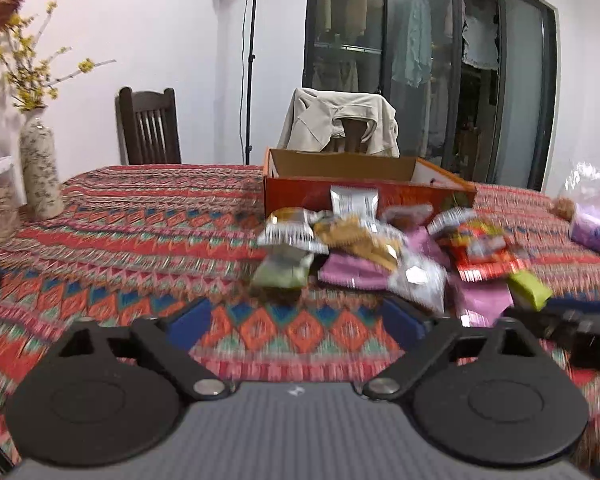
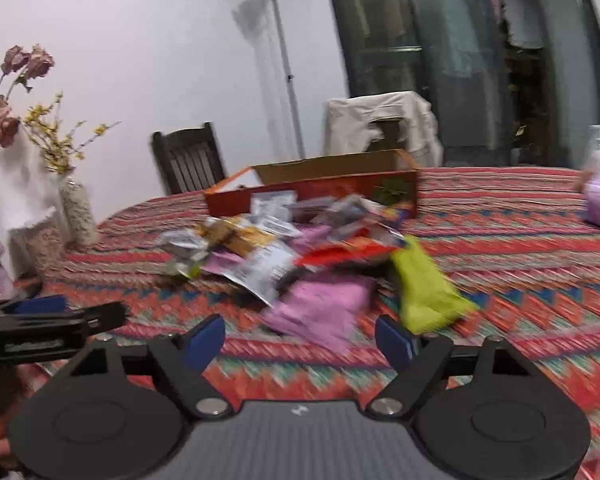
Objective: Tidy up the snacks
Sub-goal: 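Move both grippers back to the snack pile, then grasp a gold-and-white biscuit packet with the left gripper while the right gripper grasps a white packet, then carry both packets over the box and open both grippers to drop them, then withdraw both grippers from the box back toward the snack pile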
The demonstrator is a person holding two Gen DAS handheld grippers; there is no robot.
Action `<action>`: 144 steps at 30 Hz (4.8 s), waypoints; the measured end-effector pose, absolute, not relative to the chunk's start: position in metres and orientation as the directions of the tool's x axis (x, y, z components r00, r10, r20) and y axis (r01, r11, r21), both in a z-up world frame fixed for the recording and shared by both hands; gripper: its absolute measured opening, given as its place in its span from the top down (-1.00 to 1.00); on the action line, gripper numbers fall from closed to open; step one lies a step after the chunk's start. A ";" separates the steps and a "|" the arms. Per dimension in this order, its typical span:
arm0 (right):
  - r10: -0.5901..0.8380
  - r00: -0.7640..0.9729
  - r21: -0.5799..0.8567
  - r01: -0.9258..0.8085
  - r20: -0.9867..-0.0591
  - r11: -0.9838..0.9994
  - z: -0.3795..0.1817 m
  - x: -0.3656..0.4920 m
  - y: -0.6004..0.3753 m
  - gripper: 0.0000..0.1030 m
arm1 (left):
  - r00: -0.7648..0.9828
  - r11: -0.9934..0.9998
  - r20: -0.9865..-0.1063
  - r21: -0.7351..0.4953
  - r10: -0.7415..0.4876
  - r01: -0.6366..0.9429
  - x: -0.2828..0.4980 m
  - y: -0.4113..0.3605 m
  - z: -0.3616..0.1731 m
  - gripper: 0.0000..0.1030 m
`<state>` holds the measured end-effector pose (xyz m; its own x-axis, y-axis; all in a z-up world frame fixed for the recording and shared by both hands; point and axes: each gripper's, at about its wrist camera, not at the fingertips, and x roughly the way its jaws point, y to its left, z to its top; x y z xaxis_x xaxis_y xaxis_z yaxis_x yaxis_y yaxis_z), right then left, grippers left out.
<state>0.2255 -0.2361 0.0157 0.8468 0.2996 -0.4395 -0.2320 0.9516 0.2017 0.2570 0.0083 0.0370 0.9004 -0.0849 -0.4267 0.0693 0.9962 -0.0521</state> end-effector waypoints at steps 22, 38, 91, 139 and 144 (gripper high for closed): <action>0.226 0.805 0.232 -0.113 -0.548 0.966 -0.003 0.363 -0.180 -0.30 | 0.850 0.988 -0.510 -0.135 -0.130 0.070 0.332 0.025 0.034 0.16; 0.307 0.759 0.359 -0.105 -0.573 0.928 -0.009 0.395 -0.206 0.22 | 0.862 0.994 -0.501 -0.112 -0.070 0.015 0.287 0.012 0.043 0.16; 0.272 0.576 0.153 -0.248 -0.771 0.957 0.022 0.736 -0.239 -0.09 | 0.785 0.986 -0.600 -0.146 -0.155 0.083 0.695 -0.041 0.060 -0.69; 0.158 0.922 -0.045 -0.185 -0.353 0.982 0.042 0.153 -0.291 -0.97 | 0.939 0.994 -0.329 0.008 -0.101 0.110 0.149 -0.010 0.051 -1.00; 0.166 0.909 0.025 -0.169 -0.381 0.985 0.010 0.126 -0.283 -0.96 | 0.917 0.994 -0.385 -0.021 -0.103 0.103 0.139 -0.010 0.030 -1.00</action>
